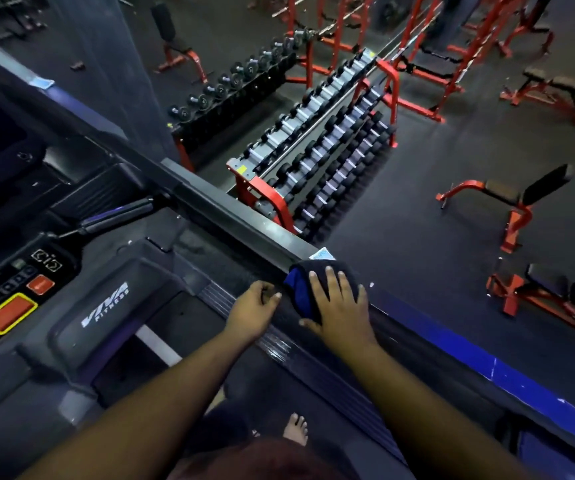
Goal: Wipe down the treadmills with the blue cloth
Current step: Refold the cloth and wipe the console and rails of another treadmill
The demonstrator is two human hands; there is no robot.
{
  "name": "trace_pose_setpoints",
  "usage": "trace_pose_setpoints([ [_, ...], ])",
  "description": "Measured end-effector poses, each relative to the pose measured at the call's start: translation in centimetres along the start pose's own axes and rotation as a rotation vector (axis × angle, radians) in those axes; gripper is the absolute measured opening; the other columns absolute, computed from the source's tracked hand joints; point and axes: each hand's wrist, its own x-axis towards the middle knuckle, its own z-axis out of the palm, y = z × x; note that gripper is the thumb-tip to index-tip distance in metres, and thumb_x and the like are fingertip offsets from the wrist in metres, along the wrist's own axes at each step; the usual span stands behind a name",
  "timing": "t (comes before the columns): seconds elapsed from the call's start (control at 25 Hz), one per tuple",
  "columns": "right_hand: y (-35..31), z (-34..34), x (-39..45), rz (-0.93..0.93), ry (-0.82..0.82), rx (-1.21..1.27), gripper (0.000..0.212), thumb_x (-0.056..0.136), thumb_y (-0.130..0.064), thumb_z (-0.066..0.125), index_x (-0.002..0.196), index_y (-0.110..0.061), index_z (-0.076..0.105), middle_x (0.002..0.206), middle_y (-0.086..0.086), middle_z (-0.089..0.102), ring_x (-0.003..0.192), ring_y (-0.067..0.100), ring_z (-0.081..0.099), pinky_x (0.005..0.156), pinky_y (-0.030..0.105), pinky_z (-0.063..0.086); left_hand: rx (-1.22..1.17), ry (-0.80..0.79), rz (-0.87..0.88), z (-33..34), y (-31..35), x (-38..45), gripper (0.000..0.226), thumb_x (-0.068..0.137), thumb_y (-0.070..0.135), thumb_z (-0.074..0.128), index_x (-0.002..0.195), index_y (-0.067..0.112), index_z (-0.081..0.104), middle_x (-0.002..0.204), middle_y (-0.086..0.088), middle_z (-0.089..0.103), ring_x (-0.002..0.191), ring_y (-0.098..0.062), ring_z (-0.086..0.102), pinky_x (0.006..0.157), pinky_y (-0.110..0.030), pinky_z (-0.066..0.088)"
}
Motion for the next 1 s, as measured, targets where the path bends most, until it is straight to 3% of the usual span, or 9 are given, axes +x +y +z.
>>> trace_pose_setpoints([
  [0.08,0.2,0.2,1.2,-0.048,0.054,-0.066,0.087,0.092,-0.059,0.051,0.158,-0.023,0.007,0.158,0.016,0.032,0.135,0.037,0.044,0.094,0.057,0.046,0.135,-0.031,0.085,-1.9,-1.2,0.9,0.031,0.095,0.037,0.060,0.120,0.019,0.058,0.107,0.000,0.067,0.098,-0.021,0.063,0.084,-0.031,0.047],
  [0.2,-2.3,-1.5,5.9,-0.090,0.070,-0.144,0.081,0.097,-0.054,0.046,0.158,-0.017,0.008,0.144,0.017,0.043,0.114,0.034,0.053,0.078,0.049,0.050,0.358,0.066,0.268,-4.7,-2.8,3.3,0.044,0.093,0.037,0.061,0.131,0.017,0.053,0.130,-0.007,0.057,0.117,-0.028,0.056,0.096,-0.040,0.047],
  [0.28,-4.2,-1.8,7.4,-0.097,0.042,-0.151,0.082,0.097,-0.054,0.046,0.158,-0.018,0.005,0.147,0.017,0.040,0.118,0.035,0.051,0.080,0.050,0.049,0.513,0.123,0.306,-6.4,-3.4,4.7,0.059,0.091,0.043,0.061,0.142,0.020,0.043,0.148,-0.007,0.041,0.133,-0.029,0.044,0.104,-0.048,0.043],
  [0.4,-2.7,-1.7,5.8,-0.107,-0.036,-0.025,0.080,0.096,-0.057,0.044,0.157,-0.033,-0.003,0.162,0.012,0.023,0.139,0.036,0.037,0.092,0.053,0.047,0.694,0.078,0.343,-8.8,-4.5,7.1,0.079,0.093,0.049,0.057,0.156,0.022,0.019,0.166,-0.004,0.010,0.151,-0.023,0.015,0.116,-0.053,0.027],
  [0.56,-4.0,-2.1,8.0,-0.073,-0.041,-0.020,0.078,0.098,-0.055,0.041,0.156,-0.036,-0.009,0.160,0.012,0.025,0.134,0.036,0.042,0.091,0.054,0.048,0.802,-0.024,0.382,-11.5,-5.8,9.8,0.083,0.097,0.052,0.047,0.158,0.024,-0.003,0.166,0.003,-0.015,0.153,-0.016,-0.010,0.120,-0.060,0.005],
  [0.72,-10.1,-2.9,15.6,-0.133,-0.031,-0.001,0.079,0.098,-0.055,0.044,0.157,-0.035,-0.004,0.157,0.013,0.028,0.129,0.036,0.044,0.090,0.052,0.049,0.889,-0.048,0.478,-13.9,-7.7,11.8,0.085,0.095,0.052,0.047,0.158,0.026,-0.004,0.166,0.003,-0.014,0.153,-0.015,-0.011,0.118,-0.065,0.002],
  [0.88,-8.9,-2.8,12.9,-0.089,-0.053,-0.045,0.079,0.097,-0.057,0.041,0.156,-0.038,-0.008,0.165,0.011,0.018,0.148,0.033,0.027,0.112,0.059,0.033,0.890,-0.033,0.458,-17.2,-8.6,14.0,0.088,0.096,0.052,0.048,0.157,0.023,-0.008,0.165,0.000,-0.018,0.152,-0.016,-0.012,0.116,-0.068,-0.001],
  [1.0,-10.9,-2.8,15.4,-0.106,-0.013,-0.032,0.081,0.099,-0.051,0.043,0.156,-0.033,-0.010,0.161,0.017,0.025,0.140,0.038,0.038,0.105,0.054,0.043,0.945,-0.007,0.441,-19.8,-9.6,16.0,0.090,0.096,0.052,0.048,0.156,0.021,-0.011,0.165,-0.002,-0.018,0.153,-0.017,-0.010,0.113,-0.071,-0.004],
])
